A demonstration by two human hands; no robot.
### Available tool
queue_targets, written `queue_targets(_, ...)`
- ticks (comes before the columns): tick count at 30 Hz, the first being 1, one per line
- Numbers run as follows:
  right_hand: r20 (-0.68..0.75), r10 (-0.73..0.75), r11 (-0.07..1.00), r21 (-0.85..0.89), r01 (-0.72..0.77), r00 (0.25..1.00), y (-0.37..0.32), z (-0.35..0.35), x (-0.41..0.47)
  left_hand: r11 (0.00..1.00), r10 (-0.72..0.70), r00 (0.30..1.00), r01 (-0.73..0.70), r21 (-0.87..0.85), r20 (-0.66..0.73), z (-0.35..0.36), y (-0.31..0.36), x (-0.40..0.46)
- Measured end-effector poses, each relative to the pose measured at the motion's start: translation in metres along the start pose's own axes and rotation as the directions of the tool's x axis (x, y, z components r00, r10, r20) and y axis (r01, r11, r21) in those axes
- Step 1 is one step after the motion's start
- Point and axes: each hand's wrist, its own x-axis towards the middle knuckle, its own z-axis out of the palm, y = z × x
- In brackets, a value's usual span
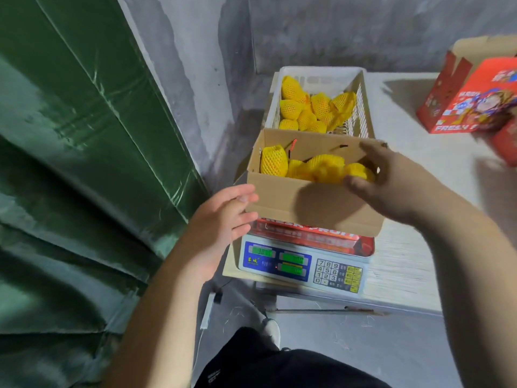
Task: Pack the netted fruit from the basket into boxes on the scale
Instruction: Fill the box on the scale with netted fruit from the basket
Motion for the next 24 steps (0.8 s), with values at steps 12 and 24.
queue_targets(12, 0.133, -0.166, 0.972, 0.19, 0.139, 0.977, -0.032, 0.037, -0.021, 0.999, 0.012, 0.999, -0.01, 0.043, -0.039, -0.012, -0.004, 0.002)
queue_targets(24, 0.238, -0.307, 0.823, 0.553, 0.131, 0.921, -0.059, 0.054, -0.022, 1.0, 0.006, 1.0, -0.006, -0.031, -0.013, -0.014, 0.0, 0.019)
